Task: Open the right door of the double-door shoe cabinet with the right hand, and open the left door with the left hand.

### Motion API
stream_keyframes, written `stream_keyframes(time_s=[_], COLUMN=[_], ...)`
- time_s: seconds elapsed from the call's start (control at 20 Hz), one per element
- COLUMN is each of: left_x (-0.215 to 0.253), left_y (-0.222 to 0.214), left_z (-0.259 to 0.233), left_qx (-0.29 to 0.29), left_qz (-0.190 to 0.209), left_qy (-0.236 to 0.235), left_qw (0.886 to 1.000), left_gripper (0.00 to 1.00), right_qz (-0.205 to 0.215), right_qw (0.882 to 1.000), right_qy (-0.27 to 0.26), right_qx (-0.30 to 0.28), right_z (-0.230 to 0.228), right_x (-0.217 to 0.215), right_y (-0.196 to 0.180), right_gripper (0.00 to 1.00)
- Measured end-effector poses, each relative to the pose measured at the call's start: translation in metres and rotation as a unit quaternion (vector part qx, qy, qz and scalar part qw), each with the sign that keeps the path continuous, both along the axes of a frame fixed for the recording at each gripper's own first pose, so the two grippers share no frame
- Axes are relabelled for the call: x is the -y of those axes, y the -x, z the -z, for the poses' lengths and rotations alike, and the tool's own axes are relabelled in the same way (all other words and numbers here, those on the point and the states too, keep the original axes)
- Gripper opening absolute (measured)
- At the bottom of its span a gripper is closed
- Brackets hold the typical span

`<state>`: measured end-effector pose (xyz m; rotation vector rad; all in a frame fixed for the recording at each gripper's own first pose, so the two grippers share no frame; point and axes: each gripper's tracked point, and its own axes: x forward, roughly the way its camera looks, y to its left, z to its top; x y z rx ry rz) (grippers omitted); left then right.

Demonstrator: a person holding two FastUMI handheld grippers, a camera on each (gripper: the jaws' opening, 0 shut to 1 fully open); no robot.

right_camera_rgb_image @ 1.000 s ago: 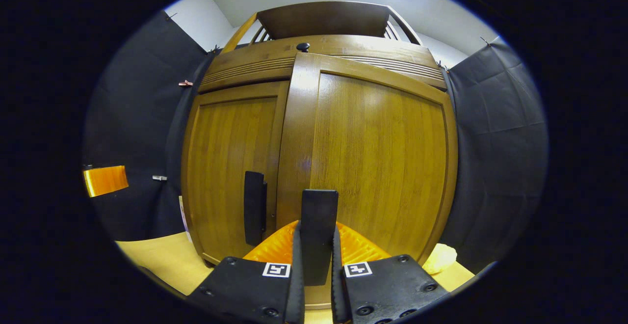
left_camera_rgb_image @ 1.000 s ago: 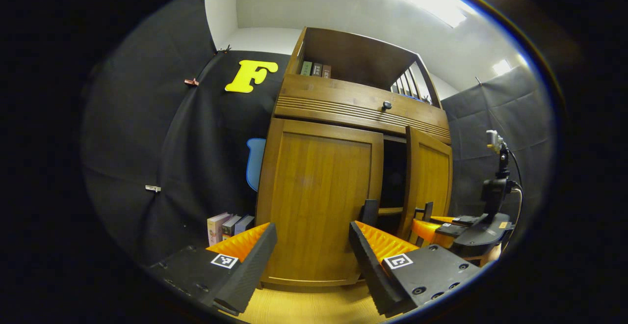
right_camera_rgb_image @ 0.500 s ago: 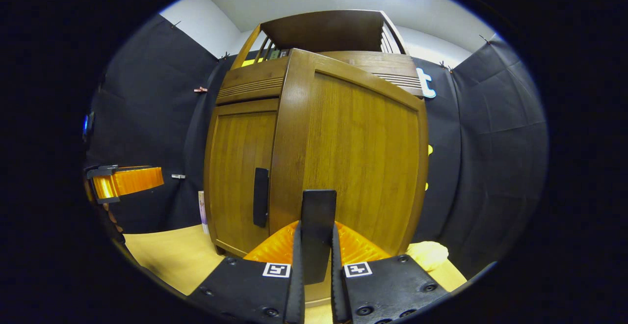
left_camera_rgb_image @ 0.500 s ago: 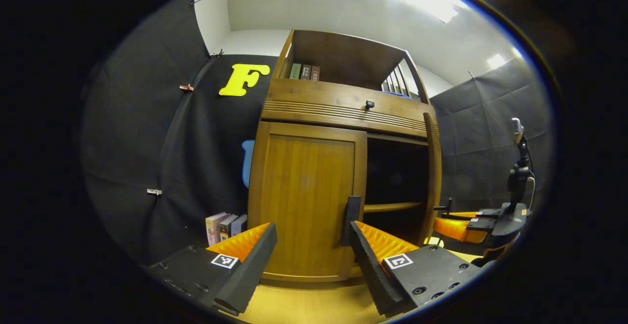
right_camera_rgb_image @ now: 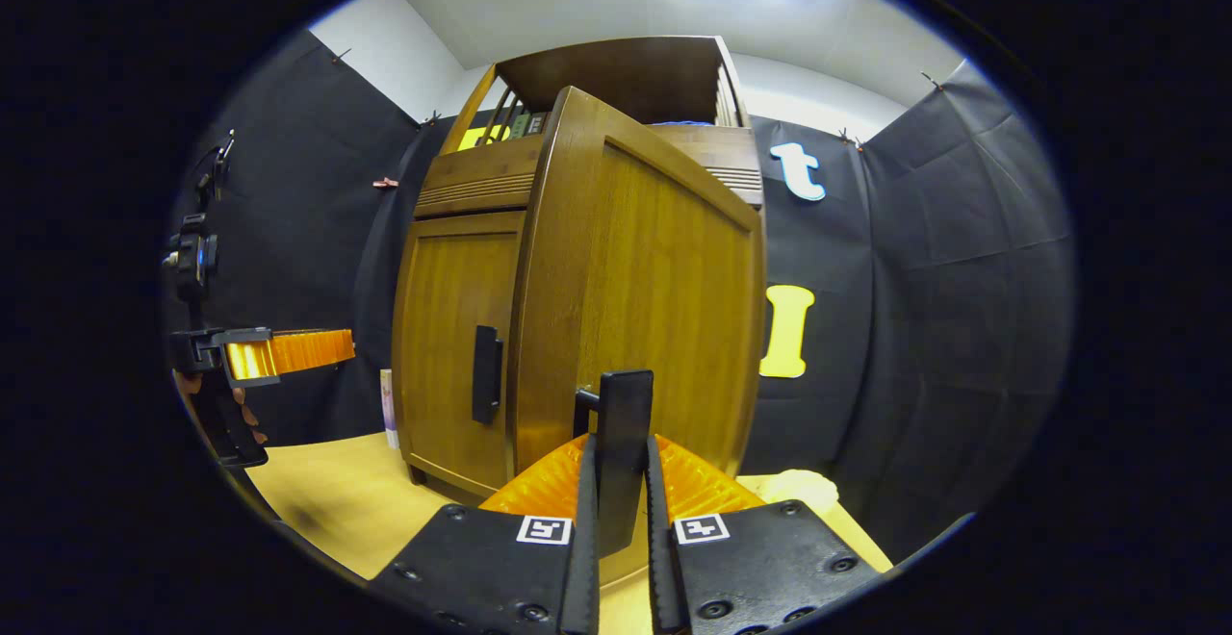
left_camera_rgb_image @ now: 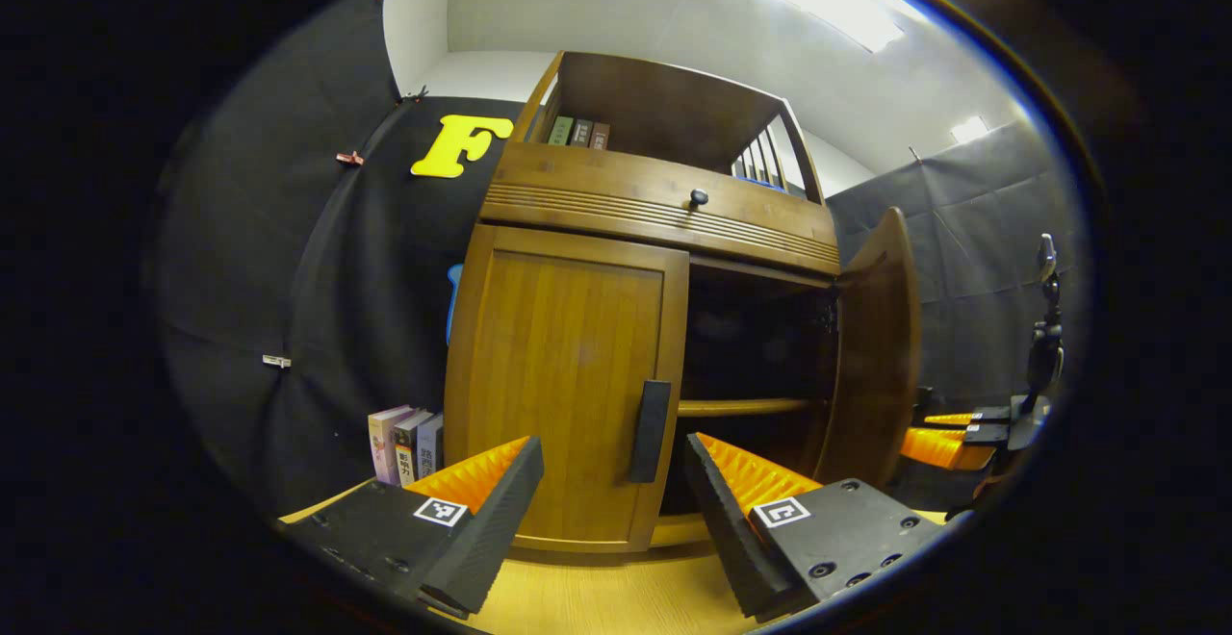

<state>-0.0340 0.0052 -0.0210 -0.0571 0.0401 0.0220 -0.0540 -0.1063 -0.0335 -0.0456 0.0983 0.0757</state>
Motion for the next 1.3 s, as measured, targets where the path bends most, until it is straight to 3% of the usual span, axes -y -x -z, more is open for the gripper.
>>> stream_keyframes(time_s=[0.15, 0.25, 0.3, 0.35, 0.4, 0.65, 0.75, 0.8, 0.85, 1.0, 1.05, 1.1, 1.15, 1.3], left_x=[0.009, 0.016, 0.018, 0.019, 0.020, 0.017, 0.013, 0.011, 0.010, 0.020, 0.024, 0.027, 0.031, 0.038], left_y=[-0.009, -0.014, -0.016, -0.019, -0.020, -0.038, -0.049, -0.056, -0.064, -0.090, -0.099, -0.107, -0.115, -0.136], left_z=[0.005, 0.007, 0.009, 0.010, 0.012, 0.021, 0.023, 0.024, 0.025, 0.029, 0.031, 0.035, 0.037, 0.048], left_qx=[-0.003, -0.003, -0.004, -0.006, -0.007, -0.013, -0.008, -0.006, -0.004, 0.003, 0.003, 0.003, 0.004, -0.001], left_qz=[0.008, 0.015, 0.017, 0.017, 0.016, 0.006, 0.001, -0.002, -0.002, 0.016, 0.022, 0.028, 0.036, 0.047], left_qy=[0.003, 0.007, 0.008, 0.008, 0.008, 0.004, -0.003, -0.007, -0.009, -0.006, -0.005, -0.006, -0.006, -0.003], left_qw=[1.000, 1.000, 1.000, 1.000, 1.000, 1.000, 1.000, 1.000, 1.000, 1.000, 1.000, 1.000, 0.999, 0.999], left_gripper=[0.92, 0.88, 0.88, 0.88, 0.92, 0.92, 0.92, 0.87, 0.92, 0.92, 0.88, 0.92, 0.88, 0.90], right_qz=[0.023, 0.031, 0.033, 0.036, 0.038, 0.060, 0.073, 0.079, 0.084, 0.100, 0.109, 0.120, 0.129, 0.154], right_qw=[1.000, 0.999, 0.999, 0.999, 0.999, 0.998, 0.997, 0.997, 0.996, 0.995, 0.994, 0.992, 0.991, 0.988], right_qy=[0.019, 0.029, 0.031, 0.029, 0.025, 0.019, 0.017, 0.008, -0.001, -0.007, -0.003, -0.002, -0.002, -0.003], right_qx=[0.008, 0.009, 0.009, 0.010, 0.011, 0.012, 0.015, 0.016, 0.016, 0.026, 0.027, 0.028, 0.029, 0.028], right_z=[-0.004, -0.005, -0.006, -0.007, -0.009, -0.012, -0.013, -0.013, -0.014, -0.020, -0.021, -0.021, -0.021, -0.019], right_x=[0.021, 0.031, 0.035, 0.039, 0.044, 0.074, 0.088, 0.092, 0.097, 0.111, 0.118, 0.126, 0.134, 0.156], right_y=[0.009, 0.013, 0.015, 0.014, 0.015, 0.023, 0.027, 0.029, 0.031, 0.037, 0.041, 0.043, 0.043, 0.049], right_gripper=[0.19, 0.23, 0.19, 0.23, 0.19, 0.23, 0.09, 0.18, 0.16, 0.15, 0.15, 0.15, 0.14, 0.15])
